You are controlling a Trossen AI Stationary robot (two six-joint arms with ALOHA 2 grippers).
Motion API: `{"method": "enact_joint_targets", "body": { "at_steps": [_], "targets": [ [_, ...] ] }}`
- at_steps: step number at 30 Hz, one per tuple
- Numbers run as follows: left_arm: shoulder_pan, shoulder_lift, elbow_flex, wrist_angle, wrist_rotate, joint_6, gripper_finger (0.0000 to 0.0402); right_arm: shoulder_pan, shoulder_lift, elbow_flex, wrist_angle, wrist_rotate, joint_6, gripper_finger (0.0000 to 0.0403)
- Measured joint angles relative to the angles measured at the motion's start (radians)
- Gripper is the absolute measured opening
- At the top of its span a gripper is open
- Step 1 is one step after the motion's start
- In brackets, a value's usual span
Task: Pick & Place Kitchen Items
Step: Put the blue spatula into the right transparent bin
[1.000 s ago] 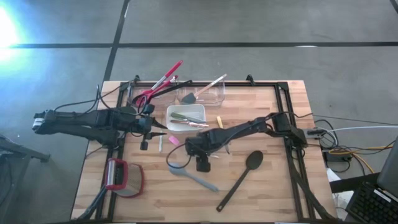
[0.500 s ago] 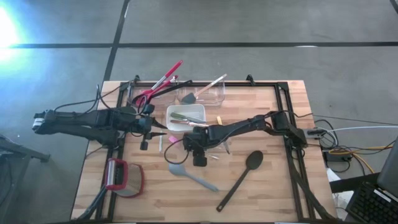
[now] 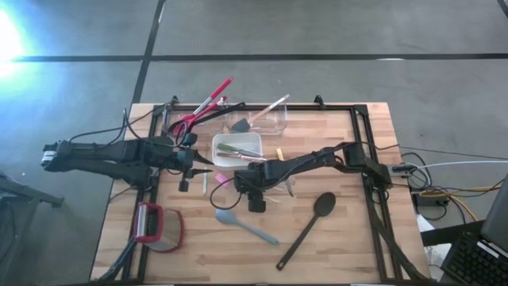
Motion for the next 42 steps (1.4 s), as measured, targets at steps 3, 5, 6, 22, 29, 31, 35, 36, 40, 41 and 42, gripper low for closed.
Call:
{"method": "enact_joint_targets", "body": {
  "at_steps": [3,5,6,22,29,31,35,36,40,41,42],
  "targets": [
    [0.000,0.000,0.000,0.000,0.000,0.000,0.0108,0.000,0.009,0.002,-0.002,0.002,0.001,0.0150],
    [0.000,0.000,0.000,0.001,0.000,0.000,0.0108,0.000,0.017,0.001,0.002,0.011,0.003,0.0148],
    [0.000,0.000,0.000,0.002,0.000,0.000,0.0108,0.000,0.019,0.001,0.003,0.019,0.007,0.0145],
    [0.000,0.000,0.000,0.003,0.000,0.000,0.0108,0.023,-0.104,-0.005,-0.034,0.019,0.140,0.0018],
    [0.000,0.000,0.000,0.002,0.000,0.000,0.0108,0.026,-0.268,0.015,-0.108,0.074,0.143,0.0018],
    [0.000,0.000,0.000,0.002,0.000,0.000,0.0108,0.017,-0.329,0.015,-0.125,0.138,0.118,0.0018],
    [0.000,0.000,0.000,0.005,0.000,0.000,0.0108,-0.020,-0.444,0.016,-0.142,0.256,0.067,0.0018],
    [0.000,0.000,0.000,0.003,0.000,0.000,0.0108,-0.031,-0.466,0.016,-0.141,0.280,0.063,0.0018],
    [0.000,0.000,0.000,0.003,0.000,0.000,0.0108,-0.090,-0.556,0.016,-0.138,0.327,0.002,0.0018],
    [0.000,0.000,0.000,0.003,0.000,0.000,0.0108,-0.107,-0.570,0.016,-0.136,0.327,-0.020,0.0018],
    [0.000,0.000,0.000,0.003,0.000,0.000,0.0108,-0.126,-0.580,0.016,-0.129,0.327,-0.052,0.0018]
  ]
}}
